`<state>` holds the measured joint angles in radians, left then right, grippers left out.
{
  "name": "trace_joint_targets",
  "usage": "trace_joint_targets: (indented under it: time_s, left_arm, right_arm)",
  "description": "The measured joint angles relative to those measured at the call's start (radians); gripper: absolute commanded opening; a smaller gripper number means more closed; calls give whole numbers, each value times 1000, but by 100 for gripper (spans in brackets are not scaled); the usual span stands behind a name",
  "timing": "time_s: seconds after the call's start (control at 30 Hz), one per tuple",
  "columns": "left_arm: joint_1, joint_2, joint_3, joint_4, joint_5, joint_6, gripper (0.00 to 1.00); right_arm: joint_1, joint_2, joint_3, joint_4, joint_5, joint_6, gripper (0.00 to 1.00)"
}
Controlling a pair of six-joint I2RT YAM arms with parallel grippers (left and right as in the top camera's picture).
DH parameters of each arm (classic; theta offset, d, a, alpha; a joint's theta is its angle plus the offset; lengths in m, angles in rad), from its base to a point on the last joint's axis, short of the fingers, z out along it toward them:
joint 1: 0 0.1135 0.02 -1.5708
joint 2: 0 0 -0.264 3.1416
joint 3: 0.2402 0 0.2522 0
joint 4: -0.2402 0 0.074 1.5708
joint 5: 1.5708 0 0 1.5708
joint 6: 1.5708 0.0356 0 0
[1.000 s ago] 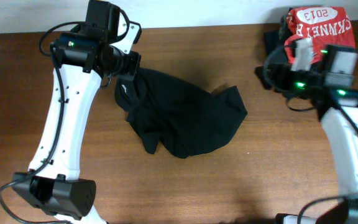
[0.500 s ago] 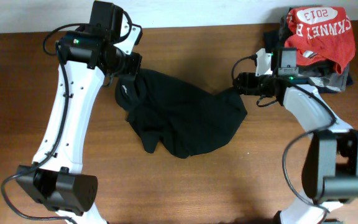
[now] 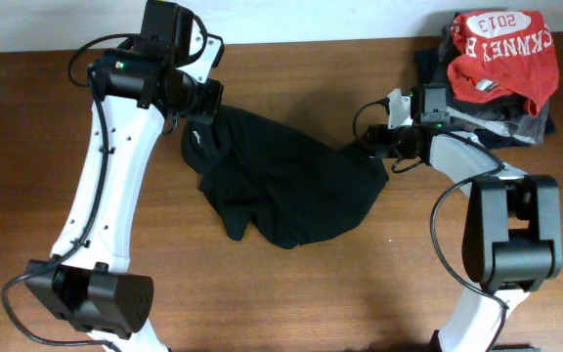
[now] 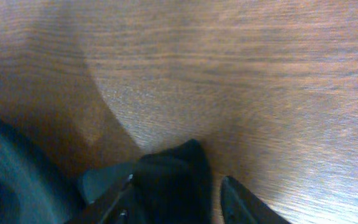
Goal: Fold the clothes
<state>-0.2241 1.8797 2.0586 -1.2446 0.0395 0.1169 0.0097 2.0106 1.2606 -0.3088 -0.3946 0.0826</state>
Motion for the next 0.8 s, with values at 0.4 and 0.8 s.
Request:
trace_joint_targets:
  time_s: [0.4, 0.8]
  left_arm:
    - [3, 0, 0, 32, -33, 0, 1]
    - [147, 10, 57, 92, -132, 3, 1]
  right_arm:
    - [-5, 17, 58, -37, -19, -1, 4]
    - [-130, -200, 420, -496, -37, -13, 4]
